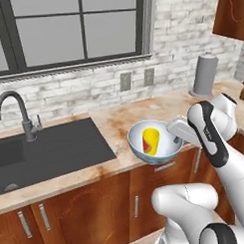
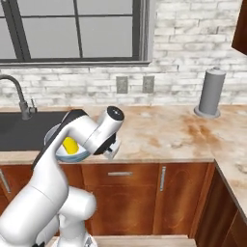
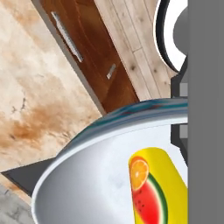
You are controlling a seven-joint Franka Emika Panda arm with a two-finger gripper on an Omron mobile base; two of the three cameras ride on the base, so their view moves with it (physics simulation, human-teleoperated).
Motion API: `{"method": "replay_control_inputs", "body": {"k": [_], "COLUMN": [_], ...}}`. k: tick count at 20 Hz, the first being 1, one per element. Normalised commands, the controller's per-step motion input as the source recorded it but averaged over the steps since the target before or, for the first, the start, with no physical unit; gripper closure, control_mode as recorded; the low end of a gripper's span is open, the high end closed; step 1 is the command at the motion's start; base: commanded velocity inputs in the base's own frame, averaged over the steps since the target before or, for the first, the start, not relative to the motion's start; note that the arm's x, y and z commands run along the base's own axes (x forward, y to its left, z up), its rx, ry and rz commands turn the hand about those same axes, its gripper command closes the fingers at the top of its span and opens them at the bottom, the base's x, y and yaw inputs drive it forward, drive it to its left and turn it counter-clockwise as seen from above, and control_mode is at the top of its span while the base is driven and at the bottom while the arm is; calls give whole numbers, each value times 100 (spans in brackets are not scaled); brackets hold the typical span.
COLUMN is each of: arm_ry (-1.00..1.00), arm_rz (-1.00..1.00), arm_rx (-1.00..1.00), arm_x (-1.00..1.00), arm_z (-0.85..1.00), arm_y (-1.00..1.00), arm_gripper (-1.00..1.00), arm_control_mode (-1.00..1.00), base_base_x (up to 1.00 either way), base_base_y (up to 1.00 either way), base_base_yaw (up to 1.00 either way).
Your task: Place the cup inside the bowl on the dining table and move the bowl to any counter.
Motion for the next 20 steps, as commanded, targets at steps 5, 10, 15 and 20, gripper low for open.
{"method": "replay_control_inputs", "body": {"k": [5, 10, 15, 20], "arm_ry": [0, 0, 0, 0], "arm_rz": [0, 0, 0, 0], "arm_rx": [0, 0, 0, 0], "arm_x": [0, 0, 0, 0], "arm_z": [0, 0, 0, 0], "arm_y": [0, 0, 0, 0], "arm_gripper": [100, 100, 100, 100], "arm_control_mode": [100, 100, 100, 100], "base_base_x": [99, 34, 0, 0], "base_base_y": [-39, -14, 0, 0], "base_base_yaw": [3, 5, 0, 0]}}
